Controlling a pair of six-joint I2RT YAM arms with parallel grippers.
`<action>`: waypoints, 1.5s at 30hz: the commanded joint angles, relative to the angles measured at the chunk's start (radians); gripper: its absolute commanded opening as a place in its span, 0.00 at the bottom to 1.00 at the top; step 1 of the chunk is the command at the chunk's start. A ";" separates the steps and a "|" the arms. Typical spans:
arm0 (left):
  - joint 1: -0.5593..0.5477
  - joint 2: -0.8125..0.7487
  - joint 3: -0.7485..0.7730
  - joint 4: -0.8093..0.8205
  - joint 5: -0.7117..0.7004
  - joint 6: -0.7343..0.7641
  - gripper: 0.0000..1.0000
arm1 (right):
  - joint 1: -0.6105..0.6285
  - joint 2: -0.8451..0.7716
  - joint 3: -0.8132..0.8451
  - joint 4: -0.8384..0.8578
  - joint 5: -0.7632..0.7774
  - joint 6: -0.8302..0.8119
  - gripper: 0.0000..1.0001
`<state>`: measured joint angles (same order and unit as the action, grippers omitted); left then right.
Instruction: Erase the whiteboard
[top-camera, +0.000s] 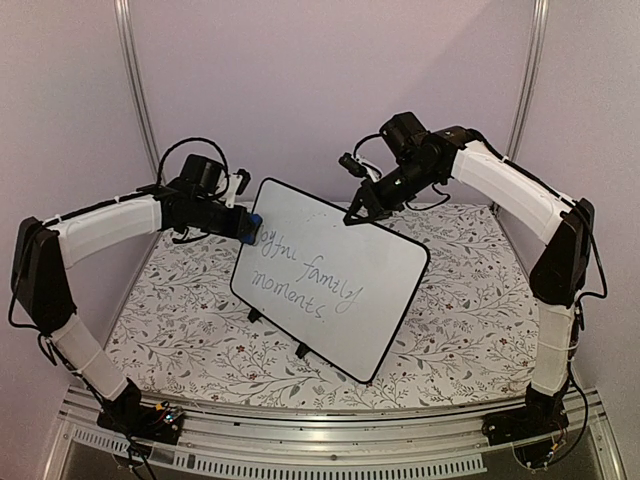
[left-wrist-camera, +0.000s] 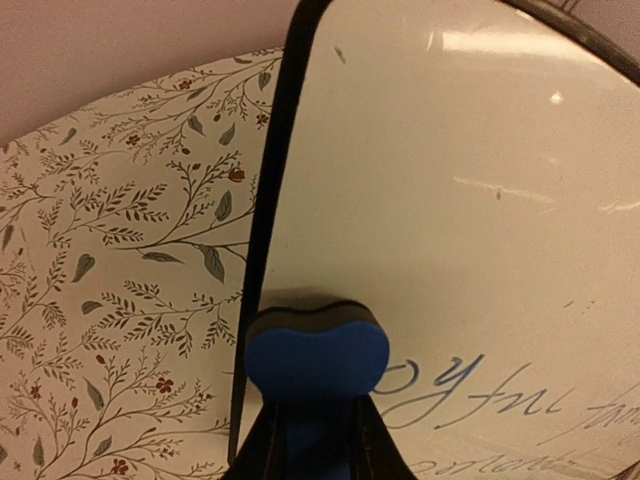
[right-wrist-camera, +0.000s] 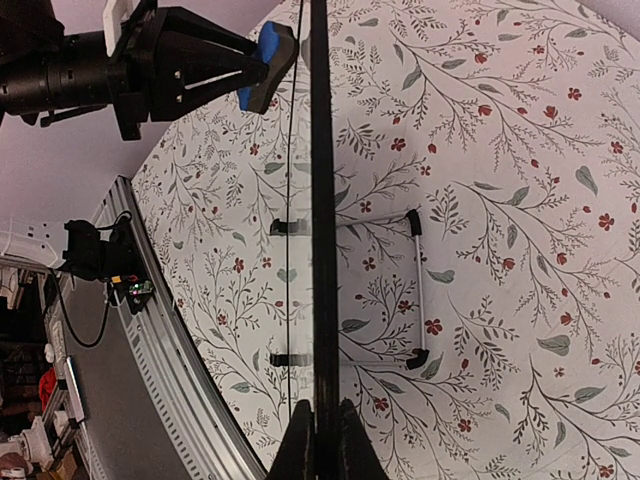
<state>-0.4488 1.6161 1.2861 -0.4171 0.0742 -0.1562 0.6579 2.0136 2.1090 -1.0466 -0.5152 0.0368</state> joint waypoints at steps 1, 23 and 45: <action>-0.012 0.004 0.026 0.013 -0.006 0.019 0.00 | 0.014 0.045 0.003 -0.026 0.067 -0.049 0.00; -0.012 0.005 -0.135 0.084 0.045 -0.096 0.00 | 0.014 0.033 -0.022 -0.022 0.070 -0.054 0.00; -0.008 -0.066 -0.200 0.141 0.038 -0.155 0.00 | 0.014 0.018 -0.042 -0.018 0.072 -0.054 0.00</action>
<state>-0.4496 1.5642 1.0328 -0.3153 0.0967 -0.3069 0.6525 2.0178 2.1002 -1.0462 -0.5114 0.0513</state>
